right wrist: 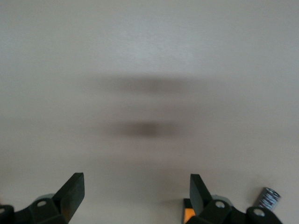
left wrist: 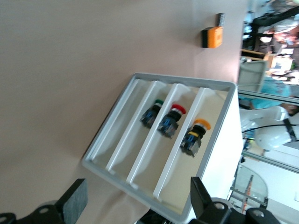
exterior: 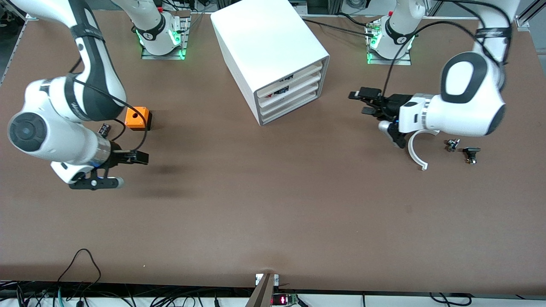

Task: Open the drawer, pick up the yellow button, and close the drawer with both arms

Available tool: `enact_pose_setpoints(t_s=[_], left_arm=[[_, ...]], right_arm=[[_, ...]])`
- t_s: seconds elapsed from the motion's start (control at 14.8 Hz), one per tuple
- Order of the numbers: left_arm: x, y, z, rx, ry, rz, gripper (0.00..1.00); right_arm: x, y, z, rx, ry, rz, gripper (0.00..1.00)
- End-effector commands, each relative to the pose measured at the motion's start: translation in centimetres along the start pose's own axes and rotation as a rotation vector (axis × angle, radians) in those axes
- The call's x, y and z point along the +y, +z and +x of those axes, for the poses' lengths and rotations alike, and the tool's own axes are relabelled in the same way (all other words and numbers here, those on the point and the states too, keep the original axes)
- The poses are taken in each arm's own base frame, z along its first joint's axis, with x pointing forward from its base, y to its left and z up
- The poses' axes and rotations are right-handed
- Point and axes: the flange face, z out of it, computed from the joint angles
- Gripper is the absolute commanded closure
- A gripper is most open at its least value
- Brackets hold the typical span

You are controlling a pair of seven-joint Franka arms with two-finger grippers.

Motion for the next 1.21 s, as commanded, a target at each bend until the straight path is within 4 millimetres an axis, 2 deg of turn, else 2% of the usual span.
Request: enact_pose_setpoints(t_s=[0.0, 0.2, 0.4, 0.47, 0.54, 0.81, 0.94, 1.15], left_arm=[[-1.5, 3.3, -0.6, 0.033, 0.062, -0.095, 0.04], [-2.3, 7.1, -0.9, 0.014, 0.085, -0.189, 0.08], [-2.9, 11.4, -2.3, 0.018, 0.086, -0.309, 0.18], [-3.0, 12.4, -2.7, 0.029, 0.093, -0.342, 0.25], [-3.0, 13.5, -3.1, 0.017, 0.093, -0.356, 0.26], [-3.8, 15.5, -3.6, -0.015, 0.088, -0.376, 0.42], [-3.7, 17.0, -4.3, -0.021, 0.097, -0.401, 0.43], [-4.3, 19.0, -5.3, -0.010, 0.111, -0.445, 0.43]], right_arm=[[-2.7, 0.3, 1.1, 0.041, 0.045, 0.026, 0.00], [-5.1, 0.4, 1.8, 0.056, 0.083, 0.032, 0.00], [-8.3, 0.2, 2.2, 0.067, 0.154, 0.035, 0.00], [-9.2, 0.3, 2.4, 0.068, 0.169, 0.038, 0.00], [-10.2, 0.4, 2.4, 0.071, 0.188, 0.040, 0.00], [-14.9, 0.1, 2.0, 0.089, 0.270, 0.048, 0.00], [-17.3, 0.1, 1.7, 0.095, 0.319, 0.056, 0.00], [-19.5, -0.3, 1.9, 0.111, 0.408, 0.078, 0.00]])
